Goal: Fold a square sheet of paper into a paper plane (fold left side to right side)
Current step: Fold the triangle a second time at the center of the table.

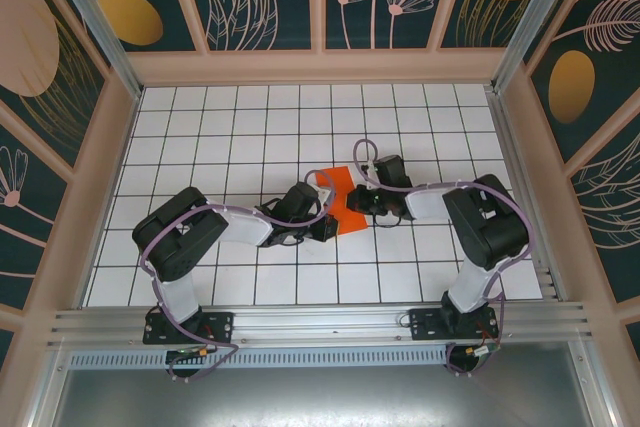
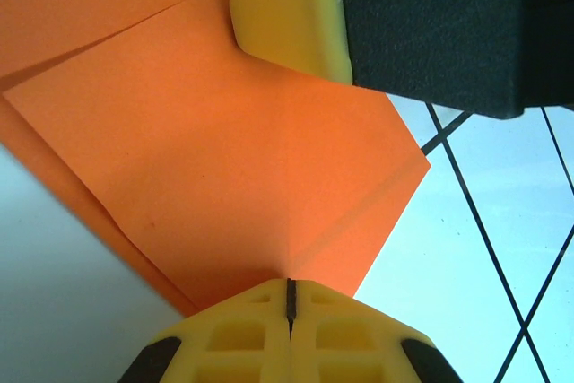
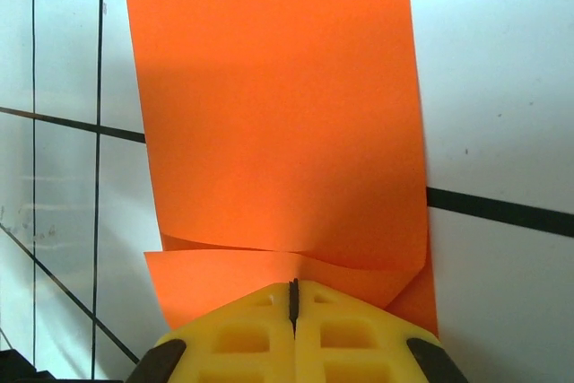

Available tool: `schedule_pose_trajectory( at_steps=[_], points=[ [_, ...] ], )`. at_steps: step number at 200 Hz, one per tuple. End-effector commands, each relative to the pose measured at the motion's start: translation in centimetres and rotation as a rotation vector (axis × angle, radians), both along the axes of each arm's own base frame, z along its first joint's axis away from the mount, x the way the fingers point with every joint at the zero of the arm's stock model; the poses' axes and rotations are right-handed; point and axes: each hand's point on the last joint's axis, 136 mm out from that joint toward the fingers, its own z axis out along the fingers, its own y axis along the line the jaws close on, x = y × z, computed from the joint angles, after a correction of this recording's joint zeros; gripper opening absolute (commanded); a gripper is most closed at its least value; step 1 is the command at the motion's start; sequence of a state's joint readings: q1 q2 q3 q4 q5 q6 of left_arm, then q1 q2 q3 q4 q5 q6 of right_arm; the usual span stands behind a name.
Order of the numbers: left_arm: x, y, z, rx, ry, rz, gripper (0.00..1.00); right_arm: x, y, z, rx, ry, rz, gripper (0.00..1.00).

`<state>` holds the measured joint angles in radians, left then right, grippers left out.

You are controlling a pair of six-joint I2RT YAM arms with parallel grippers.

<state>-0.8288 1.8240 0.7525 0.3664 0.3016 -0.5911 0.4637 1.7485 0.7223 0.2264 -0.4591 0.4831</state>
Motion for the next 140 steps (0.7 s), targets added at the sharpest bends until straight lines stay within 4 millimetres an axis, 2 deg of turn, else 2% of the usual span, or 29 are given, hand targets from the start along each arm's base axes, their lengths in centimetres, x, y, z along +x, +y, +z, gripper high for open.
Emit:
schedule_pose_trajectory(
  at_steps=[1,50,74,106,140],
  points=[
    [-2.6,4.9,-5.5,0.226,0.117,0.035,0.03,2.3,-2.5,-1.0,-0.074,-0.026,-0.068,0.0],
    [-2.6,4.8,-5.4,0.222,0.113,0.035,0.03,4.7,-3.9,0.0,-0.05,-0.051,-0.099,0.0],
    [-2.4,4.6,-5.1,0.213,0.109,0.037,0.03,5.1,-3.7,2.0,-0.023,-0.09,-0.093,0.0],
    [-2.1,4.3,-4.6,0.199,0.099,0.042,0.03,2.6,-2.3,4.0,0.024,-0.112,-0.059,0.0],
    [-2.0,4.3,-4.3,0.194,0.092,0.043,0.03,-0.8,0.4,3.8,0.111,-0.066,0.003,0.0]
  ],
)
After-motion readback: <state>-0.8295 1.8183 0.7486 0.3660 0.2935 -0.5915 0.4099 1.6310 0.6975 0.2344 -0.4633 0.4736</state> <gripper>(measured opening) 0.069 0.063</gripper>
